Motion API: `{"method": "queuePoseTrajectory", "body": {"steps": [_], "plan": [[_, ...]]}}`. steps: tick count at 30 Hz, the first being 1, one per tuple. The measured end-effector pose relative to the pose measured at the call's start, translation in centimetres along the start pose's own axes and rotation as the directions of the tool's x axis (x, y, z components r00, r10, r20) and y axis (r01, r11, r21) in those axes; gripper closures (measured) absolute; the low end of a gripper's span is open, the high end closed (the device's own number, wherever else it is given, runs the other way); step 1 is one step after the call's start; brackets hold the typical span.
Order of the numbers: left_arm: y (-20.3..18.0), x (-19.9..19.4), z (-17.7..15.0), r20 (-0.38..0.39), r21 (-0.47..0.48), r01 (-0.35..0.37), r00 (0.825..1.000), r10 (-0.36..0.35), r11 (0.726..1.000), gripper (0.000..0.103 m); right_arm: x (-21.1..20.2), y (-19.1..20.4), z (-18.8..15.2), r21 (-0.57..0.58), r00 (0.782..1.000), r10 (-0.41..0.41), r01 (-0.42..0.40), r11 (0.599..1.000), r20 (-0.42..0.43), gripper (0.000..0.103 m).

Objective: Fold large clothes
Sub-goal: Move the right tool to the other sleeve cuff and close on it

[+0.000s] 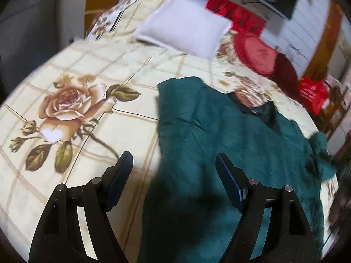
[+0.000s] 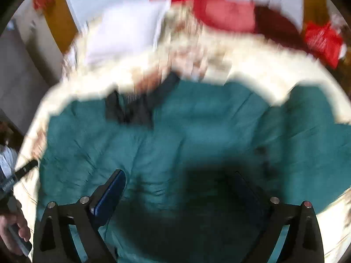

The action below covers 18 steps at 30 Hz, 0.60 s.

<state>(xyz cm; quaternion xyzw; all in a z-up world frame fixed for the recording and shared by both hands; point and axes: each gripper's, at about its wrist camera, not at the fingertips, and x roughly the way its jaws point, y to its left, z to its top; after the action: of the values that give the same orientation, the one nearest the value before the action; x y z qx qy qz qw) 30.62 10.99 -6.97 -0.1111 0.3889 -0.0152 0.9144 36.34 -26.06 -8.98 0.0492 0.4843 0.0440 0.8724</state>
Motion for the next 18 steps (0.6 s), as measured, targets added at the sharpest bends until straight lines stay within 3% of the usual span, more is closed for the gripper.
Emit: {"method": "queuePoseTrajectory", "body": {"steps": [2, 5, 8, 11, 13, 18], "plan": [[-0.4, -1.2, -2.5, 0.002, 0.020, 0.017, 1.000, -0.017, 1.000, 0.025, -3.5, -3.2, 0.4, 0.001, 0.995, -0.044, 0.044, 0.999, 0.085, 0.005], [-0.7, -1.3, -5.7, -0.012, 0.042, 0.019, 1.000, -0.019, 0.999, 0.025, -7.1, -10.4, 0.4, 0.037, 0.969, -0.218, 0.216, 0.976, 0.119, 0.005], [-1.2, -0.8, -7.2, -0.011, 0.066, -0.025, 1.000, 0.026, 0.998, 0.025, -9.5, -20.1, -0.5, 0.166, 0.931, -0.355, 0.338, 0.926, 0.085, 0.005], [-0.6, -0.2, -7.4, -0.023, 0.029, -0.078, 0.997, 0.078, 0.997, 0.025, -11.1, -29.7, -2.5, 0.317, 0.899, -0.436, 0.402, 0.859, 0.041, 0.005], [-0.2, 0.3, -7.4, -0.051, -0.001, -0.088, 0.995, 0.088, 0.996, 0.025, -11.5, -35.4, -3.8, 0.424, 0.902, -0.432, 0.384, 0.820, 0.020, 0.005], [0.2, 0.2, -7.4, -0.039, -0.027, -0.097, 0.995, 0.096, 0.995, 0.024, -9.1, -43.6, -5.4, 0.591, 0.953, -0.302, 0.228, 0.774, 0.028, 0.005]]}}
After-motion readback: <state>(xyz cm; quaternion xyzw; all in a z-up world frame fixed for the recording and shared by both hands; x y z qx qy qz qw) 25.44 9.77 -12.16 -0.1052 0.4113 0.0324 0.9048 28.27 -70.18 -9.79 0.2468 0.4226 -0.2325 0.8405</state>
